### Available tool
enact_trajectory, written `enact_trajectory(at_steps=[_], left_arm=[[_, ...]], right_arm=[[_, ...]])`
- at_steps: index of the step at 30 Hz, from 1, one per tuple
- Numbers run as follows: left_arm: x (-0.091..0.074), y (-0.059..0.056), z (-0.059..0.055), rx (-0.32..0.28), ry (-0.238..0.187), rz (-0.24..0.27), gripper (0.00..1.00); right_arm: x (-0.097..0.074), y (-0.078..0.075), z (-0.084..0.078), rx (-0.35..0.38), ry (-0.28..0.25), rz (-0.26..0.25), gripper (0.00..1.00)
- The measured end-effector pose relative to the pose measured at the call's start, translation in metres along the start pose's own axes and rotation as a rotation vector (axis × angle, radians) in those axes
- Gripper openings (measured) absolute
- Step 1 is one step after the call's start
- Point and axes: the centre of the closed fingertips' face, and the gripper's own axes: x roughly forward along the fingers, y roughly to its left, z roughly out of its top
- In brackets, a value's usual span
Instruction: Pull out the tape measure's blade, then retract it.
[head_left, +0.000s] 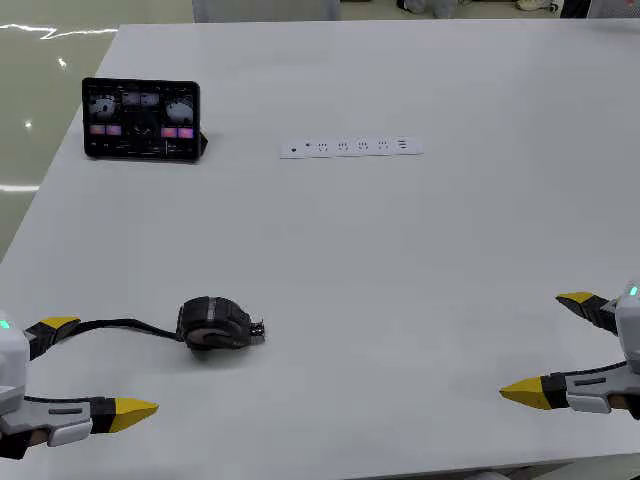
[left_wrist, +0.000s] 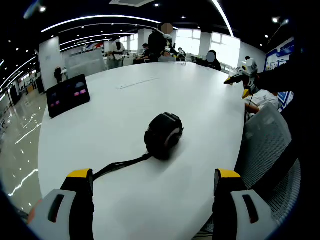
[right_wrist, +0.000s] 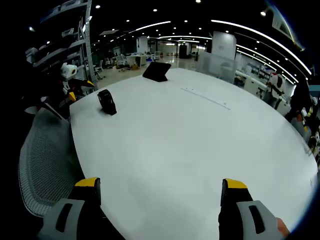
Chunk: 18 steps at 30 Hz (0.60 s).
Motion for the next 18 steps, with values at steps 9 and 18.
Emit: enact_trajectory(at_steps=[9, 18], left_arm=[[-0.0002, 0.002, 0.0002, -0.005, 0.005, 0.003, 0.99], [0.0016, 0.0035, 0.0046, 0.008, 0.001, -0.004, 0.99]], right_arm=[[-0.0016, 0.0001, -0.0005, -0.001, 0.002, 0.002, 0.99], [-0.0021, -0.0004, -0.0003, -0.005, -0.001, -0.002, 0.99]])
